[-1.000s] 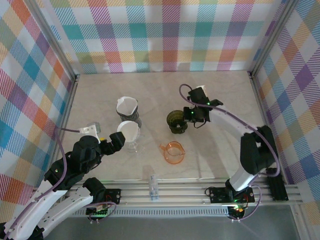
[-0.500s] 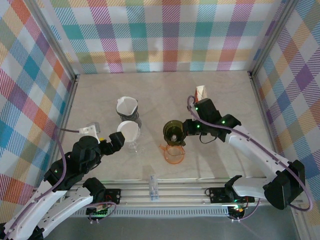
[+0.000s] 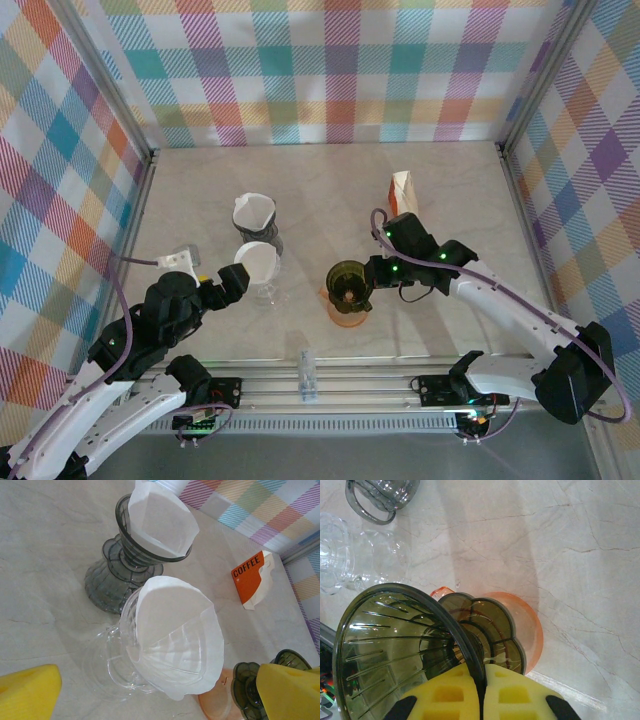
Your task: Place the coffee filter in the dripper
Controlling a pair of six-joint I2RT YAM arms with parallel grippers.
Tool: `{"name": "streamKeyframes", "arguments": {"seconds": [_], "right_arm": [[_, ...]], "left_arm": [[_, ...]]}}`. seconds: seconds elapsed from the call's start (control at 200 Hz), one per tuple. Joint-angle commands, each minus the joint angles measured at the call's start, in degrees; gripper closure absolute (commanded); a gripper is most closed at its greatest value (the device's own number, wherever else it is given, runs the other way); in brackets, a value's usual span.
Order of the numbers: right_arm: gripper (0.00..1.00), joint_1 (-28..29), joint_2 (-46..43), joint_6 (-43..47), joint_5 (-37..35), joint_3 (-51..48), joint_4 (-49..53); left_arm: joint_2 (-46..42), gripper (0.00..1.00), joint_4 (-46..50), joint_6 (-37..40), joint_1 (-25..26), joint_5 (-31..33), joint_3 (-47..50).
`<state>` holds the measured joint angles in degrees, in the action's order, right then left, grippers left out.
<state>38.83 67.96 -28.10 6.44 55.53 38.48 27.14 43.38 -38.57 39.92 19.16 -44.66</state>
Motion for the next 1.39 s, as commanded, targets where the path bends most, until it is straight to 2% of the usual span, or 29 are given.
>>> {"name": "streamKeyframes", "arguments": {"seconds": [0.0, 0.065, 0.145, 0.185, 0.28, 0.415, 0.55, 0.66, 0.88, 0.93, 1.125, 1.39], "right_arm": [[0.91, 0.6, -1.4, -1.3, -1.0, -0.9, 0.8], [0.77, 0.6, -1.6, -1.6, -1.4, -1.6, 0.7], [0.51, 0.6, -2.0, -1.9, -2.1, -2.1, 0.4], [0.43, 0.6, -2.4, -2.2, -2.9, -2.1, 0.3], [0.33, 0.6, -3.6, -2.4, -5.7, -1.4, 0.1], [0.29, 0.2, -4.3, -0.7, -12.8, 1.3, 0.5], [0.28, -4.6, -1.2, 2.8, -15.0, 4.9, -1.2], [0.32, -9.9, 3.7, 6.3, -15.7, 8.6, -3.8], [0.51, -18.2, 19.4, 12.2, -16.1, 17.8, -8.7], [0.54, -19.2, 23.2, 13.8, -16.9, 20.3, -9.1], [0.57, -22.1, 35.2, 18.6, -23.0, 29.8, -6.6], [0.63, -23.7, 41.5, 21.1, -24.7, 33.7, -7.3]], "left_arm": [[-0.3, 0.0, -0.4, -0.7, -0.5, 0.9, 0.1], [-0.3, 0.0, -0.5, -0.7, -0.6, 0.7, 0.1], [-0.3, 0.0, -0.6, -0.7, -0.5, 0.5, 0.1], [-0.2, 0.0, -0.7, -0.7, -0.6, 0.4, 0.1], [0.0, 0.0, -1.1, -0.7, -0.6, 0.2, 0.0], [1.5, 0.0, -1.5, 0.0, -0.6, -0.5, -1.1], [3.5, 0.0, -2.2, 0.9, -0.6, -0.8, -2.5], [5.1, 0.0, -2.9, 1.7, -0.5, -1.3, -3.7], [6.4, 0.0, -3.3, 2.2, -0.5, -1.5, -4.6], [6.5, 0.0, -3.3, 2.2, -0.5, -1.3, -4.7], [7.1, 0.0, -3.3, 2.4, -0.5, -0.6, -4.7], [9.1, 0.0, -4.1, 2.9, -0.6, -0.2, -4.6]]}}
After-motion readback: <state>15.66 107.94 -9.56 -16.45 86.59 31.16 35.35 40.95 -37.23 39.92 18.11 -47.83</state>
